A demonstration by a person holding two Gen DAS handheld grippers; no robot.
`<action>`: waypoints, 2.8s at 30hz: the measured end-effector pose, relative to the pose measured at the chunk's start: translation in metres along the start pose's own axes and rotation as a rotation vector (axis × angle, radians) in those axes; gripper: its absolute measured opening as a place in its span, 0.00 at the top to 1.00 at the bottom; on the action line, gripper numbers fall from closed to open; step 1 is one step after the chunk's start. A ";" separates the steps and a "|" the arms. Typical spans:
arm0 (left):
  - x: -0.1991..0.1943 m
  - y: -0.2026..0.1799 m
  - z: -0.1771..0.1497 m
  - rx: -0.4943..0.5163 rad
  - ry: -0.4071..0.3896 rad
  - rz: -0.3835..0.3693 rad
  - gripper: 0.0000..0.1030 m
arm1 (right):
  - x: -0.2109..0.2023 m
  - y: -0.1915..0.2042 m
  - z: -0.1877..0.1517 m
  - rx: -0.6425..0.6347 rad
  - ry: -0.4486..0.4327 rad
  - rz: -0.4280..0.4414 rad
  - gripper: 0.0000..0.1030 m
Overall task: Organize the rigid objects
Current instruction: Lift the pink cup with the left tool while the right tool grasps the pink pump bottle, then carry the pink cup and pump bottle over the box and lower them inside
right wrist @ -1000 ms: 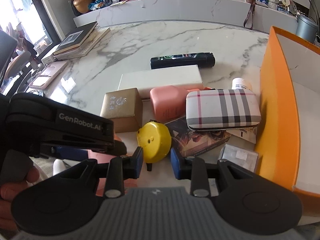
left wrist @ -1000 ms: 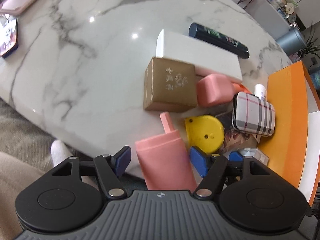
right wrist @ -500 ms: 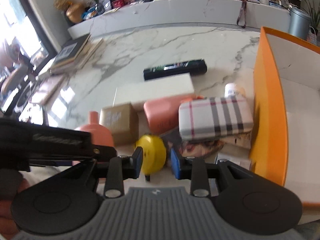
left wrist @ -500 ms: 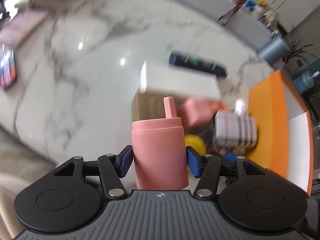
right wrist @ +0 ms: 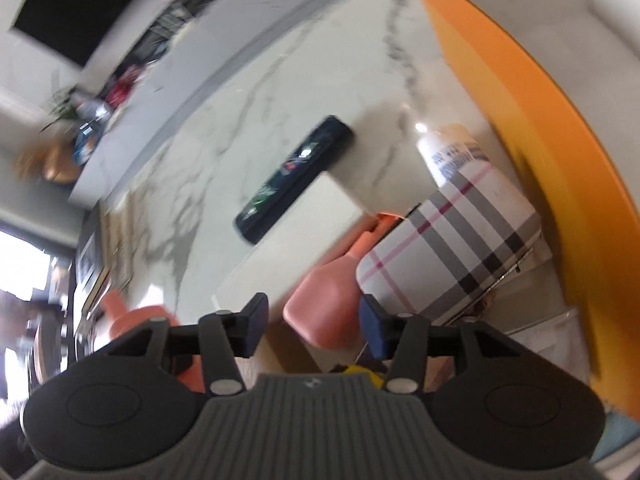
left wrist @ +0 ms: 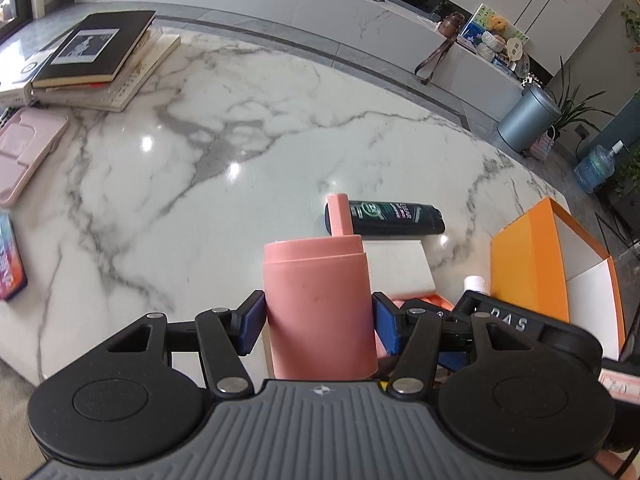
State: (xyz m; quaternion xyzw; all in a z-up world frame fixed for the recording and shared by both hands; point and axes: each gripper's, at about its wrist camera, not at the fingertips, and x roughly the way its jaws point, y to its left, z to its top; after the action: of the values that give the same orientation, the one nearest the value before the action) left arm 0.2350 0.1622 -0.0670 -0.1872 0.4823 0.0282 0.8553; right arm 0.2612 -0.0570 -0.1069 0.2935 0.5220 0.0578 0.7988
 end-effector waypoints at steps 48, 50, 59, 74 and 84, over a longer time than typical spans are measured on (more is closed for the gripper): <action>0.016 0.014 0.016 0.004 0.010 0.007 0.37 | 0.044 0.008 0.003 0.022 0.067 -0.095 0.47; 0.016 0.014 0.014 0.003 0.015 0.010 0.37 | 0.040 0.004 0.001 0.014 0.068 -0.085 0.47; -0.003 0.002 0.006 0.017 0.004 0.007 0.37 | 0.005 -0.009 0.000 0.043 0.071 0.022 0.47; -0.048 -0.081 -0.007 0.117 -0.023 -0.126 0.37 | -0.114 -0.055 0.014 0.104 -0.051 0.285 0.53; -0.021 -0.191 -0.015 0.232 0.061 -0.285 0.37 | -0.175 -0.132 0.044 0.221 -0.211 0.333 0.55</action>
State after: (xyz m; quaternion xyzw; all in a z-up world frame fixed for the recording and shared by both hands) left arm 0.2548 -0.0174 -0.0003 -0.1544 0.4767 -0.1549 0.8514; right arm 0.1927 -0.2526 -0.0243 0.4658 0.3830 0.1005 0.7913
